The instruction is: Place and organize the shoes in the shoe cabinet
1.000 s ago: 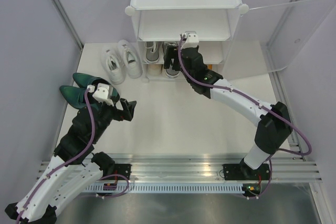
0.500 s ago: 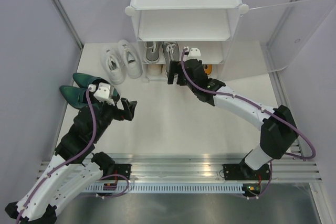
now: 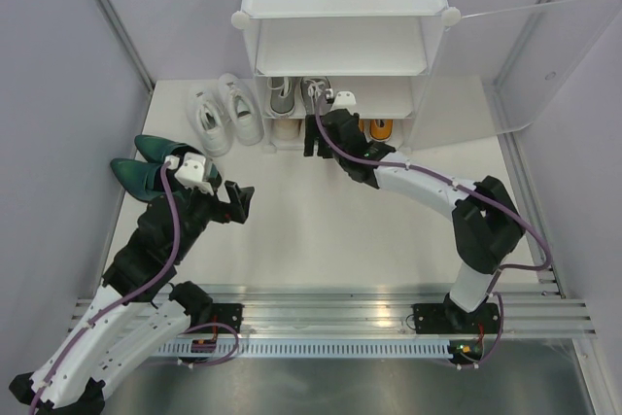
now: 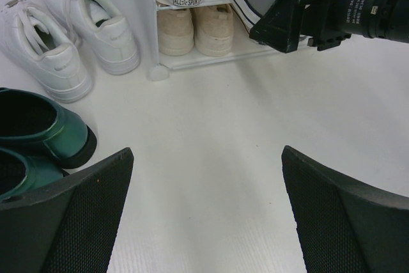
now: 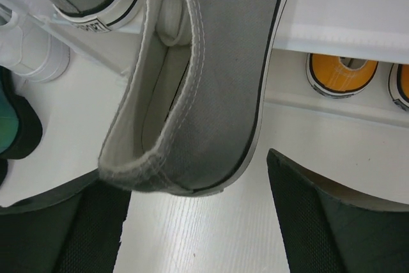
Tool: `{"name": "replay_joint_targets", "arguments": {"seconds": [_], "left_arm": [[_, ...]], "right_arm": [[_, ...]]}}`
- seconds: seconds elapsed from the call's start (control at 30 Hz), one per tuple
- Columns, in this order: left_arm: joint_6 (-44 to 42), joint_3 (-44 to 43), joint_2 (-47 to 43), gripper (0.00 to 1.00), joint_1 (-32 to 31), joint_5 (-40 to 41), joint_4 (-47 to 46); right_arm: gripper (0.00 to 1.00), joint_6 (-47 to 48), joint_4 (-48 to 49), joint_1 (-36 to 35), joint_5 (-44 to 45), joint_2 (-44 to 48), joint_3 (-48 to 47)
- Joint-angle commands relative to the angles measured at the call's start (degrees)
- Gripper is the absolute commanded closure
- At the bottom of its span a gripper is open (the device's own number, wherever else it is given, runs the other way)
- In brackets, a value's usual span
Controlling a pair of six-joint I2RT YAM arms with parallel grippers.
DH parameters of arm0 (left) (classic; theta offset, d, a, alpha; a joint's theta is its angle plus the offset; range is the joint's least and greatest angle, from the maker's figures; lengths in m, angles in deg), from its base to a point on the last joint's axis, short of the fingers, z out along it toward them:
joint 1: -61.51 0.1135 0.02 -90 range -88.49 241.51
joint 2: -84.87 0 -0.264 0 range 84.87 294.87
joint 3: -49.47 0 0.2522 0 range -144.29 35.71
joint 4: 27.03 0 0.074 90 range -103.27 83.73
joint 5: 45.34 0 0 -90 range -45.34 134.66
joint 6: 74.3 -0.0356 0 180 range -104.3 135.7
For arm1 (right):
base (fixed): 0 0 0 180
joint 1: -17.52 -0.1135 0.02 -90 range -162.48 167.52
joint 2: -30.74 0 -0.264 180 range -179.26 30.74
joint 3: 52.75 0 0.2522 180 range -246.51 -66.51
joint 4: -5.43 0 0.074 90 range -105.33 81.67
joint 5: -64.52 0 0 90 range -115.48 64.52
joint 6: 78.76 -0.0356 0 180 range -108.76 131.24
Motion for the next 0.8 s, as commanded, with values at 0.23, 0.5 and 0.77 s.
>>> {"name": "replay_joint_targets", "arguments": {"seconds": [0.23, 0.5, 0.77], "left_arm": [[-2.04, -0.88, 1.11, 0.00, 0.20, -0.77, -1.87], [-2.04, -0.97, 1.11, 0.00, 0.20, -1.03, -1.78], [-2.04, -0.97, 1.02, 0.00, 0.20, -1.30, -1.87]], "right_arm": [[0.62, 1.96, 1.42, 0.30, 8.83, -2.41, -8.36], [0.79, 2.49, 1.42, 0.38, 13.23, -4.34, -12.58], [0.84, 2.75, 0.19, 0.47, 20.69, -8.21, -15.75]]}}
